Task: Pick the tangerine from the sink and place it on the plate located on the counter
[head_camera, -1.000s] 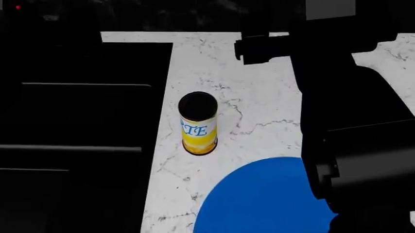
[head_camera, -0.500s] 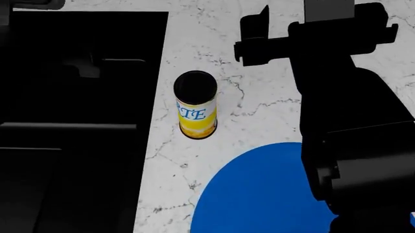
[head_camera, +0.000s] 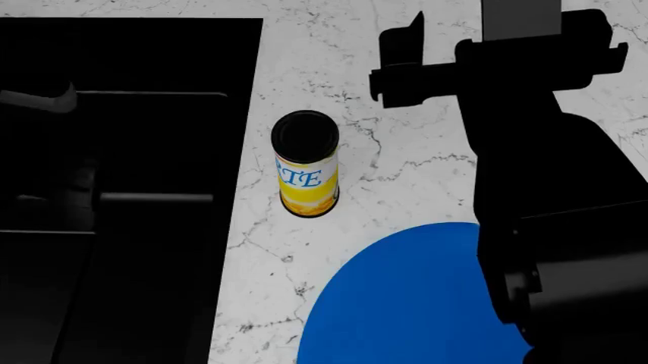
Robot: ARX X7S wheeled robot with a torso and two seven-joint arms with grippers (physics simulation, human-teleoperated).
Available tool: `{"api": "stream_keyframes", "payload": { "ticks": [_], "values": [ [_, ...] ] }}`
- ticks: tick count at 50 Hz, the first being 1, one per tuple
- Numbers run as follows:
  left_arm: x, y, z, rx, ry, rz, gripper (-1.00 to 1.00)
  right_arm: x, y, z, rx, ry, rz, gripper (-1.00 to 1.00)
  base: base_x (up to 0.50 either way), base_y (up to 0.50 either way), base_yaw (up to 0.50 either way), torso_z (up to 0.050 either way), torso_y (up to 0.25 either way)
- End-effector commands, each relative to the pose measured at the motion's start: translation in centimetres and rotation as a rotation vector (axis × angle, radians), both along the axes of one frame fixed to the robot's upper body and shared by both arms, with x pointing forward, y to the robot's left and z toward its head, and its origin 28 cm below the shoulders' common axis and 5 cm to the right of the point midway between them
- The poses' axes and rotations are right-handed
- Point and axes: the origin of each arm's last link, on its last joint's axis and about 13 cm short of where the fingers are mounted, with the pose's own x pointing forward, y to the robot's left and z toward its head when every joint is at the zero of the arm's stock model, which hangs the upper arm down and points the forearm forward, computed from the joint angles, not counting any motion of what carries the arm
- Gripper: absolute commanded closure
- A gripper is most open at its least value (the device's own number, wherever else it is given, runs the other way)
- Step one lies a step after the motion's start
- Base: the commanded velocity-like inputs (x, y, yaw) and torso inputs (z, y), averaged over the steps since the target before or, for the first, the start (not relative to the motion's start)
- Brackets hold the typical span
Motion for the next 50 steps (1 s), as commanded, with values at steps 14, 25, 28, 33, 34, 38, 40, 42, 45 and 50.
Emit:
{"api": "stream_keyframes", "payload": {
  "ticks": [14, 25, 28, 33, 34, 38, 40, 42, 45, 50],
  "values": [
    [-4.1, 3.1, 0.5, 0.189, 0.290, 0.025, -1.00, 0.2, 0.3, -0.3, 0.003, 0.009, 0.014, -1.00, 0.00, 0.00, 0.00, 0.000, 0.000],
    [-5.0, 3.8, -0.2, 0.163, 0.335, 0.037, -1.00, 0.1, 0.4, -0.5, 0.000, 0.012, 0.021, -1.00, 0.00, 0.00, 0.00, 0.000, 0.000],
    [-5.1, 3.9, -0.5, 0.146, 0.337, 0.038, -1.00, 0.1, 0.4, -0.6, -0.001, 0.015, 0.020, -1.00, 0.00, 0.00, 0.00, 0.000, 0.000],
    [-5.1, 4.3, -1.0, 0.144, 0.344, 0.056, -1.00, 0.3, 0.4, -0.9, 0.000, 0.018, 0.022, -1.00, 0.00, 0.00, 0.00, 0.000, 0.000],
    [-5.1, 4.4, -1.1, 0.141, 0.343, 0.059, -1.00, 0.3, 0.4, -0.9, -0.001, 0.020, 0.022, -1.00, 0.00, 0.00, 0.00, 0.000, 0.000],
    [-5.0, 5.0, -1.8, 0.138, 0.335, 0.094, -1.00, 0.4, 0.5, -1.0, -0.001, 0.022, 0.022, -1.00, 0.00, 0.00, 0.00, 0.000, 0.000],
    [-4.9, 5.3, -2.1, 0.130, 0.330, 0.105, -1.00, 0.4, 0.4, -1.0, -0.002, 0.023, 0.020, -1.00, 0.00, 0.00, 0.00, 0.000, 0.000],
    [-4.9, 5.6, -2.5, 0.127, 0.329, 0.118, -1.00, 0.4, 0.4, -1.0, -0.001, 0.021, 0.017, -1.00, 0.00, 0.00, 0.00, 0.000, 0.000],
    [-5.0, 5.8, -2.8, 0.125, 0.331, 0.130, -1.00, 0.4, 0.3, -1.0, 0.000, 0.023, 0.014, -1.00, 0.00, 0.00, 0.00, 0.000, 0.000],
    [-4.8, 6.4, -3.1, 0.110, 0.313, 0.161, -1.00, 0.3, 0.2, -1.1, -0.001, 0.025, 0.010, -1.00, 0.00, 0.00, 0.00, 0.000, 0.000]
  ]
}}
